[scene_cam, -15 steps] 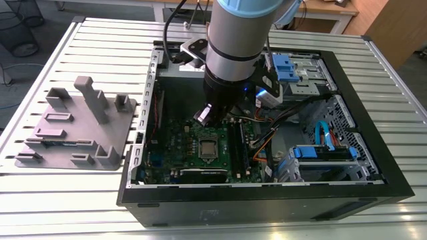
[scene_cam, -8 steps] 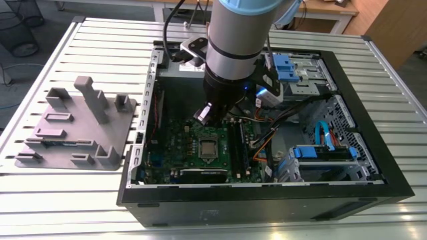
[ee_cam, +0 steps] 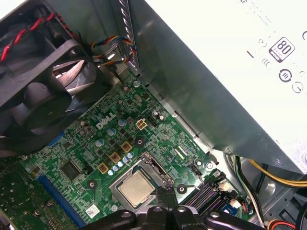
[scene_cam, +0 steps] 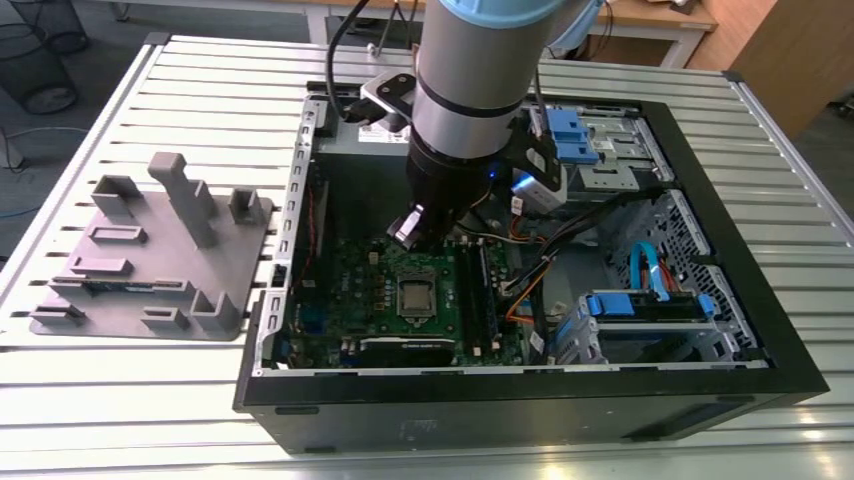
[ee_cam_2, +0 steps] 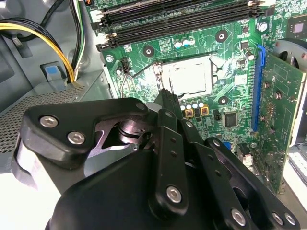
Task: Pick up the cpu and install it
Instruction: 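Install the first cpu locking lever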
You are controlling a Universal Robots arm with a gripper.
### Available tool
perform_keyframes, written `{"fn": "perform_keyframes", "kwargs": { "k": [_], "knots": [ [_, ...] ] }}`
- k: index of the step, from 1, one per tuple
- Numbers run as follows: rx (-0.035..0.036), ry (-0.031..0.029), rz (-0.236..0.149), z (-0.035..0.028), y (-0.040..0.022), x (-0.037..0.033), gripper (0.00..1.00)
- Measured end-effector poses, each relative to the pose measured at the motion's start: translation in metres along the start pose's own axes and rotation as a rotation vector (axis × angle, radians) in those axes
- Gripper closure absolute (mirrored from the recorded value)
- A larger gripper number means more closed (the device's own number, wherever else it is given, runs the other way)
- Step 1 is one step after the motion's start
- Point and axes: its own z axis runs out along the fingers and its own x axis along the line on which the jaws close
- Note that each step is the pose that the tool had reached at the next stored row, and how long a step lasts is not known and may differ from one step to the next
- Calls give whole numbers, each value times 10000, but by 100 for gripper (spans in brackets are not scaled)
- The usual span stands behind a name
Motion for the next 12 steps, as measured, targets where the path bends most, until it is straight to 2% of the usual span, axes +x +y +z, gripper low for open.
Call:
{"fn": "perform_keyframes", "kwargs": {
  "k": [6,12],
  "knots": [
    [1,3,1,-2,2,-6,89],
    [0,0,0,1,-12,-68,89]
  ]
}}
